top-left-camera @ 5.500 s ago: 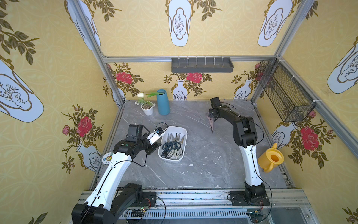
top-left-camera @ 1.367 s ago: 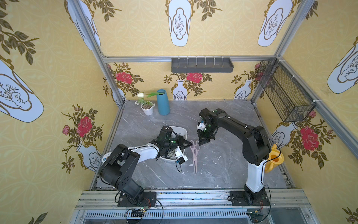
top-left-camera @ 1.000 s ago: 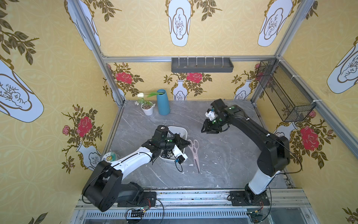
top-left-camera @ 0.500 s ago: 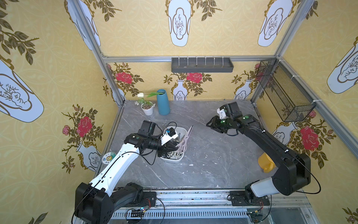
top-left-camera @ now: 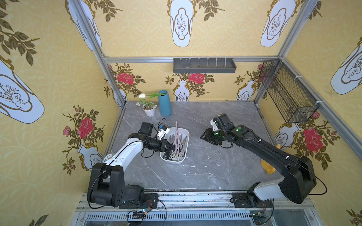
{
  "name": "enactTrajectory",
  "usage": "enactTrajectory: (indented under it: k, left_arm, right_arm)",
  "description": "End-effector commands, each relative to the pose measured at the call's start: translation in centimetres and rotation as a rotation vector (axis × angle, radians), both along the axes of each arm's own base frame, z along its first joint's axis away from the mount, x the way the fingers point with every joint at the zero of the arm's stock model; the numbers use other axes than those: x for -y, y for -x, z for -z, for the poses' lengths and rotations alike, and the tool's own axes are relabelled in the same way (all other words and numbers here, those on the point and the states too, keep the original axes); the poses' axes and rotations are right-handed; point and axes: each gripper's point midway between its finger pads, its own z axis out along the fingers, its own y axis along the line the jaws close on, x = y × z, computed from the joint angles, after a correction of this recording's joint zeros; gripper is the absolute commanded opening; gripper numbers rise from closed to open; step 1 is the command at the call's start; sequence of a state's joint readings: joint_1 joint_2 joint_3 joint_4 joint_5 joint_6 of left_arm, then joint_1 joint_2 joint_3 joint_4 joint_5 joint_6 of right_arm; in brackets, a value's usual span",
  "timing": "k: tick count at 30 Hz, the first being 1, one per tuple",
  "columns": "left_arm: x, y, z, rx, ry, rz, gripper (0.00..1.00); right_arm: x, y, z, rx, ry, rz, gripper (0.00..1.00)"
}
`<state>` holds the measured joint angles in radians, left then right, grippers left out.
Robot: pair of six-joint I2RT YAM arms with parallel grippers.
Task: Put the scissors into the storage box
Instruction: Place the scissors in the storage box.
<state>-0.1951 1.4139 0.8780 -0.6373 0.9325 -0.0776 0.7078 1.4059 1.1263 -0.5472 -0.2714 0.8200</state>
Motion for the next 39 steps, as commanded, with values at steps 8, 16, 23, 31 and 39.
enactTrajectory:
  k: [8, 16, 23, 31, 39]
  left_arm:
    - [0.0, 0.1, 3.5, -0.235, -0.041, 0.006, 0.02]
    - [-0.2, 0.1, 4.7, -0.261, -0.071, -0.001, 0.15]
    - [-0.7, 0.3, 5.2, -0.233, -0.11, 0.005, 0.26]
    - [-0.9, -0.2, 0.8, -0.06, -0.117, 0.048, 0.41]
    - [-3.5, -0.4, -8.1, 0.305, -0.183, -0.057, 1.0]
  right_arm:
    - [-0.3, 0.7, 0.4, 0.029, 0.01, 0.068, 0.45]
    - [-0.6, 1.3, 1.2, 0.014, 0.032, 0.046, 0.45]
    - [-0.5, 1.1, 1.3, 0.024, 0.036, 0.058, 0.47]
    - [0.5, 0.1, -0.6, 0.111, 0.056, 0.102, 0.55]
    - [5.2, -1.8, -6.2, 0.377, 0.146, 0.263, 0.97]
